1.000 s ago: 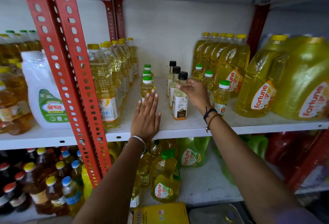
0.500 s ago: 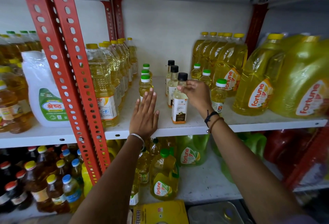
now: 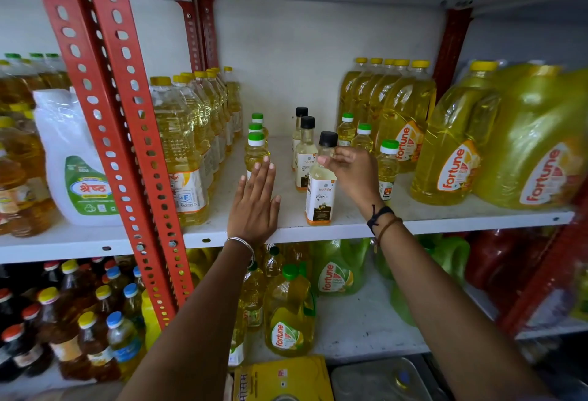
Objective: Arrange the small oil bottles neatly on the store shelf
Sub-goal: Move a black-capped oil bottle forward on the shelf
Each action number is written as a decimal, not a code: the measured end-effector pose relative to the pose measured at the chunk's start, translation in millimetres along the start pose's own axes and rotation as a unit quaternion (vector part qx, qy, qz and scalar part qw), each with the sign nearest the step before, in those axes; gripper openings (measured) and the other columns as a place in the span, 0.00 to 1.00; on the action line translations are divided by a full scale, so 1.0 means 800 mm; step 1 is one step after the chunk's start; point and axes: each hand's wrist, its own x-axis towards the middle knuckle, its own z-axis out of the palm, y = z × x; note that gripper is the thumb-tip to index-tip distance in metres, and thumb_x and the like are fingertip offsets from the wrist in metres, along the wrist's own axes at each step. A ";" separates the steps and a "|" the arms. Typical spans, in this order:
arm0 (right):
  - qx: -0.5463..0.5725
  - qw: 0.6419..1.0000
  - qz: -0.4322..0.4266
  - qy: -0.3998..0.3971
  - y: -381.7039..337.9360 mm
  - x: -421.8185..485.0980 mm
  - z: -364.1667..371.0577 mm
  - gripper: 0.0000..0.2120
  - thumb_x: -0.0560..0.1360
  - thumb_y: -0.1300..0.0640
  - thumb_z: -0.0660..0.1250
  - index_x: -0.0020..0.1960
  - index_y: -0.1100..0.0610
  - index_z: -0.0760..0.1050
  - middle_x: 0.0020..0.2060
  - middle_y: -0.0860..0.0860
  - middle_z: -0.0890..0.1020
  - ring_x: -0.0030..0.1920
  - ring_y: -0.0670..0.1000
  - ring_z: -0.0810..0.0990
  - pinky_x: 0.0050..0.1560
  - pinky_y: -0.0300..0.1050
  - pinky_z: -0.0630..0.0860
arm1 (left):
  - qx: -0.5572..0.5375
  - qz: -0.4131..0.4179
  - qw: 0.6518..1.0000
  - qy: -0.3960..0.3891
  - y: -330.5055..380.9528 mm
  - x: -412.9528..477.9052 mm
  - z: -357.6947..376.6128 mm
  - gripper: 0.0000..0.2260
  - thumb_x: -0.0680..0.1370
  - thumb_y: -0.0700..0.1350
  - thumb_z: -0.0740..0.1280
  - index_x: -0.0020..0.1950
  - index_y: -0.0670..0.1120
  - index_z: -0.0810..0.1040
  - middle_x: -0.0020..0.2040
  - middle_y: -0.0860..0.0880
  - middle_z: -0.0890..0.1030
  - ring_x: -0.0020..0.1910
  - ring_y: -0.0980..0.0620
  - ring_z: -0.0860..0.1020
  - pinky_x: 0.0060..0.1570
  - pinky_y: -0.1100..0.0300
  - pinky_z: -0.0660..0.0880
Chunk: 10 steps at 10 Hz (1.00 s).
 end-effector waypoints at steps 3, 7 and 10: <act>-0.001 1.000 0.005 -0.002 0.001 0.000 0.002 0.18 0.69 0.56 0.73 0.56 0.62 0.78 0.53 0.60 0.83 0.49 0.50 0.80 0.50 0.42 0.75 | -0.003 0.002 1.000 0.008 0.001 0.000 -0.001 0.26 0.81 0.50 0.49 0.78 0.41 0.50 0.78 0.45 0.51 0.77 0.49 0.48 0.74 0.54 0.40; -0.009 1.000 0.008 0.004 0.006 0.003 0.001 0.21 0.69 0.55 0.74 0.58 0.63 0.77 0.54 0.60 0.83 0.47 0.48 0.79 0.50 0.41 0.75 | -0.001 0.002 1.000 0.011 0.000 0.000 0.001 0.26 0.81 0.50 0.49 0.78 0.42 0.48 0.78 0.46 0.50 0.77 0.51 0.45 0.74 0.54 0.40; -0.013 1.000 -0.004 0.004 0.008 0.002 0.003 0.20 0.68 0.55 0.74 0.57 0.63 0.77 0.52 0.60 0.83 0.46 0.48 0.79 0.51 0.44 0.77 | 0.007 0.001 1.000 0.011 -0.001 0.000 0.002 0.26 0.81 0.50 0.49 0.78 0.42 0.49 0.78 0.46 0.50 0.77 0.51 0.45 0.74 0.54 0.40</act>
